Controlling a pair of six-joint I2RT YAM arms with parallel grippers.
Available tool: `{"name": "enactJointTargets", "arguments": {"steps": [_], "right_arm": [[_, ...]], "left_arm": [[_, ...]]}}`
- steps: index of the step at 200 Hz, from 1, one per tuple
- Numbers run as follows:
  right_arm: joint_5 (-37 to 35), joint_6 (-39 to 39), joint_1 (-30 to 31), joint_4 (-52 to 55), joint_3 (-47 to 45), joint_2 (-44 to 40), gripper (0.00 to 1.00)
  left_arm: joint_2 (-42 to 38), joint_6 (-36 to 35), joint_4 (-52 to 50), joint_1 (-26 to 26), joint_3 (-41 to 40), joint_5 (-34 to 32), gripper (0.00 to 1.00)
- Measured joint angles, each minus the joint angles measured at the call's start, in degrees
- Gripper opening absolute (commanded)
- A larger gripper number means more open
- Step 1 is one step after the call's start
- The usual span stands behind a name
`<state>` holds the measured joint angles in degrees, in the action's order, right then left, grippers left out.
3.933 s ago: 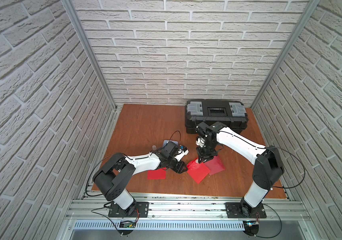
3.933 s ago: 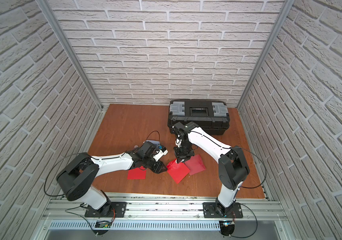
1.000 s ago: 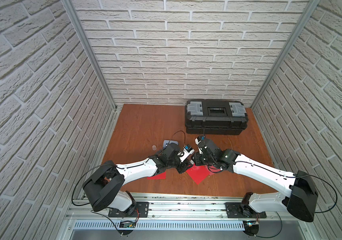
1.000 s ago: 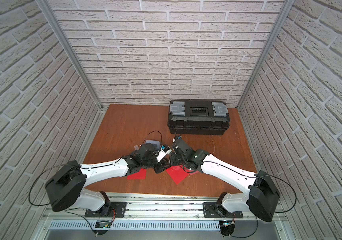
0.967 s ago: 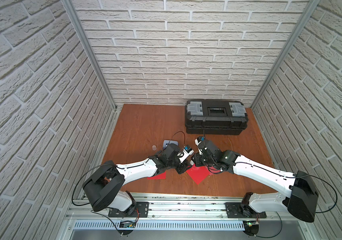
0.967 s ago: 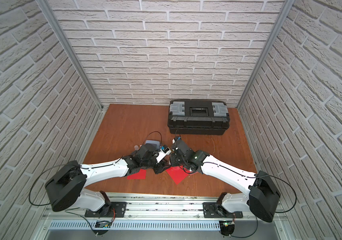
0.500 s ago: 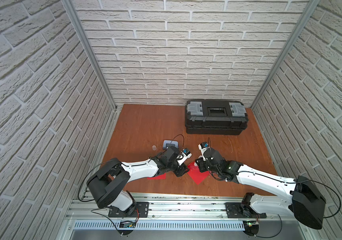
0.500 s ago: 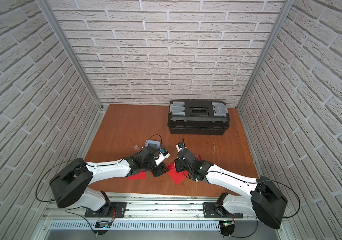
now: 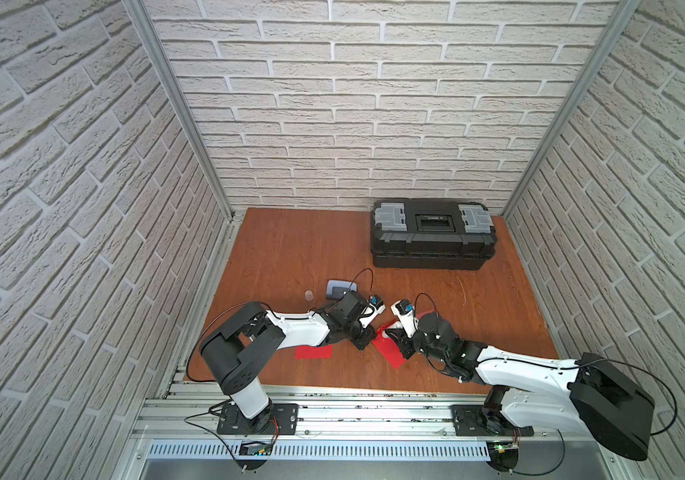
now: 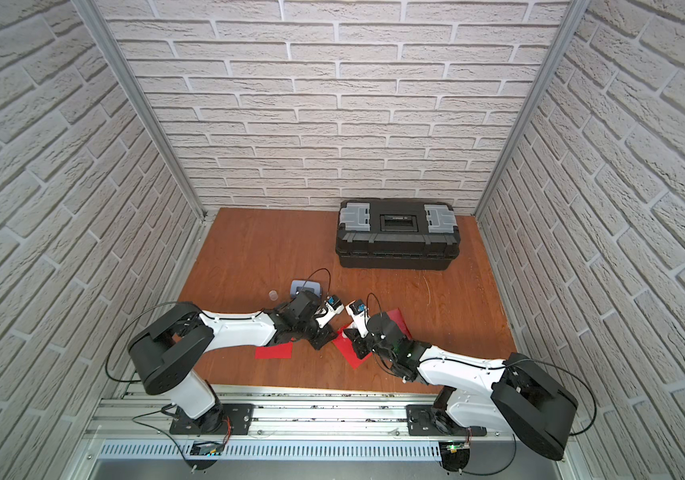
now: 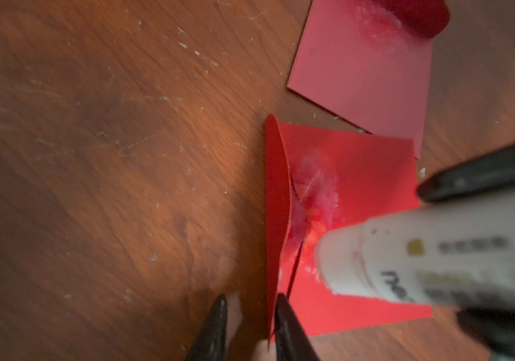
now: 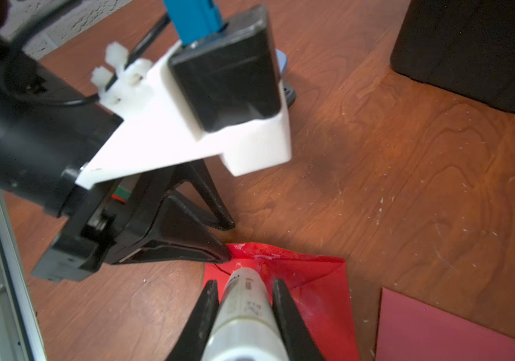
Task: Seal the envelope with a glue stick
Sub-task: Apply the envelope at the center of the board.
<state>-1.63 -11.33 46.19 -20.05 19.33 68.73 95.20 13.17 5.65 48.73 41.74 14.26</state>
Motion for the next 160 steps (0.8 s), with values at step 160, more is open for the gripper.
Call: {"name": "enactJointTargets", "arguments": {"steps": [160], "right_arm": [[-14.23,8.61,4.13,-0.09,2.67,8.22,0.03]], "left_arm": [[1.64,0.42,-0.37,0.15,1.40,2.14,0.00]]}}
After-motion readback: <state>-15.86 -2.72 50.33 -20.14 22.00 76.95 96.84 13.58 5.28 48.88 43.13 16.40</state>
